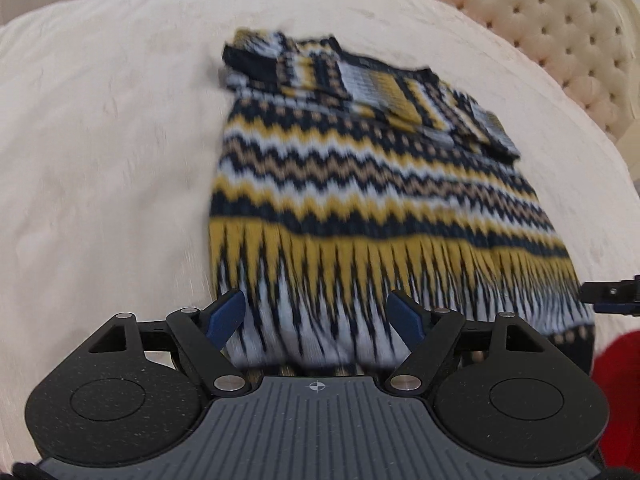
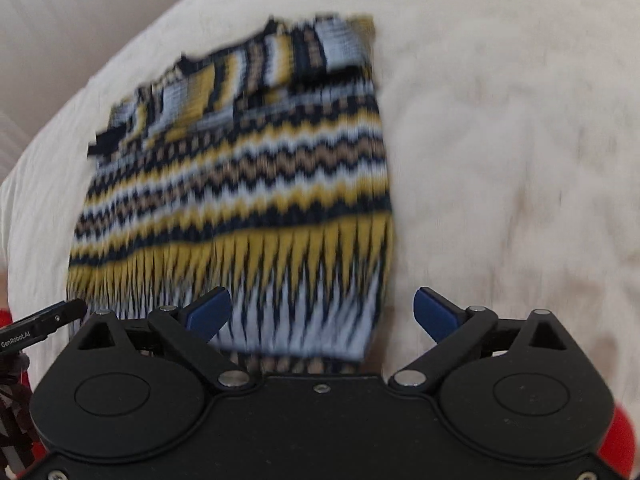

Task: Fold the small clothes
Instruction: 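Move both tools to the navy ribbed hem of the sweater, then grasp the hem with both tools and lift it toward the collar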

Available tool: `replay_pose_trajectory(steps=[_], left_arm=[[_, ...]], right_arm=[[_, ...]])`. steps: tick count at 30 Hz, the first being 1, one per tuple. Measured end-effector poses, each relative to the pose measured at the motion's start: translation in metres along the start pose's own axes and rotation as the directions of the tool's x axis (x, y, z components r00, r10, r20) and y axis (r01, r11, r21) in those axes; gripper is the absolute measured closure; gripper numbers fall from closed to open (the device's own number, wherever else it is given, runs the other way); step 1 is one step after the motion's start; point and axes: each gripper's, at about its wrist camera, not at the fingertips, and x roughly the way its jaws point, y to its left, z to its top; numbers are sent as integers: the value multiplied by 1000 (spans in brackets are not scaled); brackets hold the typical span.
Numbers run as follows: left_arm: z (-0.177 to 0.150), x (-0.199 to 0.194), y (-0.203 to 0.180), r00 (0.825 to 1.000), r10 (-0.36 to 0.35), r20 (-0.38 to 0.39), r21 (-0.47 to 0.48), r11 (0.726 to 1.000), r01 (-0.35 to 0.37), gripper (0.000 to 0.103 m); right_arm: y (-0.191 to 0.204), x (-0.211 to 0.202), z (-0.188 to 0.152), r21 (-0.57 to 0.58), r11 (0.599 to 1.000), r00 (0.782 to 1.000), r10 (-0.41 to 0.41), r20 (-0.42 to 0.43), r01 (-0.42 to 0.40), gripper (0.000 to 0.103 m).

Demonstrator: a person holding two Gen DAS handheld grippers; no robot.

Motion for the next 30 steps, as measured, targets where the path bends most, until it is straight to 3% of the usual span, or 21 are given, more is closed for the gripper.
replay_pose_trajectory(steps=[2,14,18,22,30], left_arm=[[-8,-2,-2,1000,-1,-14,6,1000,1,26],[-47,-12,4,998,-27,-56,2,1000,27,26],[-56,-8,8,998,-32,-49,-17,999,31,26],[-57,-2,4,998,-39,-43,-6,999,39,18],[-61,-4,5,997,-78,-10,-23,997,78,20]], right_arm=[[-4,6,-6,20,1000,998,8,-55,-7,4],[14,28,-20,-93,991,980,78,-180,-96,4],[12,33,-21,-84,990,976,91,-200,-110,4],[13,34,-21,-89,989,971,99,-219,-121,2],[6,34,-20,-37,986,964,153,-217,-165,2]])
